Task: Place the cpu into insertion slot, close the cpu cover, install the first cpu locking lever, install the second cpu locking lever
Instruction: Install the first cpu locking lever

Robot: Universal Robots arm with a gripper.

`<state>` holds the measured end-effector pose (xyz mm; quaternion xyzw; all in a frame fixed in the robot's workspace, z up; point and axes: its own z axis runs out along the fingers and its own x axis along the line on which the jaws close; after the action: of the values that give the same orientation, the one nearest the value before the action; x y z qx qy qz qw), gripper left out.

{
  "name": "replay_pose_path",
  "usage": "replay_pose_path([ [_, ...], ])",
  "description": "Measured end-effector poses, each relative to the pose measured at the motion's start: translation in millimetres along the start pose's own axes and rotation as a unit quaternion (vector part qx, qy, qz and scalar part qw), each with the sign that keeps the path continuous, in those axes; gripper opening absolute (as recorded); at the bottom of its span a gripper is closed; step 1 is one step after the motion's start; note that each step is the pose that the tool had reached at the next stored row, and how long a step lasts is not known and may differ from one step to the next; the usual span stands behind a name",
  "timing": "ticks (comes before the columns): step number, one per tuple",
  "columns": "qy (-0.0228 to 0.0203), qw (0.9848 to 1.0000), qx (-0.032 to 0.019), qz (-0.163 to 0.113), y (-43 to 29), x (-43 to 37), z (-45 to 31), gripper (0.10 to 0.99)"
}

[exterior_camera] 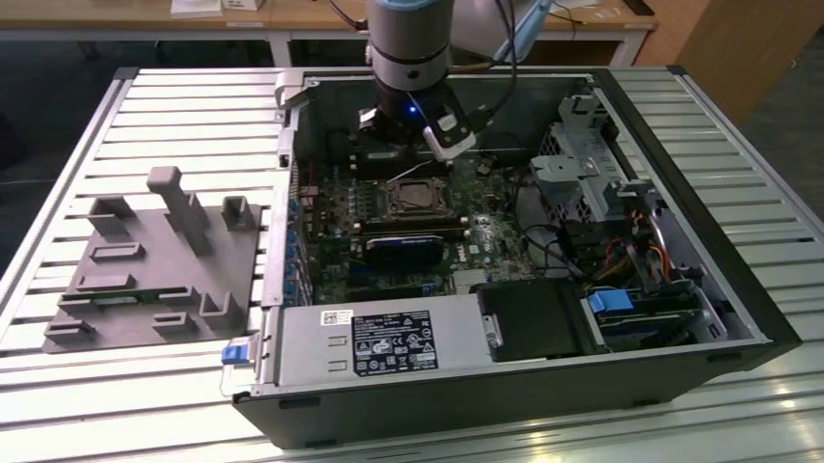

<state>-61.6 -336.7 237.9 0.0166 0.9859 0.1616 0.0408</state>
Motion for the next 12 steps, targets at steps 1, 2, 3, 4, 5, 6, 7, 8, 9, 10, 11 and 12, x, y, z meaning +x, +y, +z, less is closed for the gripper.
replay_pose_path([
  [1,-0.0062,1.0000,-0.0002,-0.002,-0.1,1.0,0.1,0.106],
  [2,-0.0118,0.9999,-0.0004,-0.004,-0.3,1.8,0.5,0.106],
  [3,-0.0157,0.9999,-0.0007,-0.005,-0.5,2.2,1.2,0.106],
  [4,-0.0179,0.9998,-0.0009,-0.006,-0.8,2.4,2.4,0.106],
  [5,-0.0186,0.9998,-0.0008,-0.006,-1.3,2.5,3.6,0.106],
  [6,-0.0188,0.9998,-0.0008,-0.006,-1.8,2.6,5.0,0.106],
  [7,-0.0190,0.9998,-0.0007,-0.006,-2.3,2.8,6.4,0.106],
  [8,-0.0191,0.9998,-0.0007,-0.006,-2.7,2.9,7.5,0.106],
  [9,-0.0195,0.9998,-0.0006,-0.005,-2.9,3.0,8.3,0.106],
  [10,-0.0198,0.9998,-0.0005,-0.004,-3.1,3.0,8.9,0.106],
  [11,-0.0201,0.9998,-0.0004,-0.003,-3.3,3.1,9.5,0.106],
  [12,-0.0206,0.9998,-0.0002,-0.001,-3.4,3.1,10.2,0.106],
])
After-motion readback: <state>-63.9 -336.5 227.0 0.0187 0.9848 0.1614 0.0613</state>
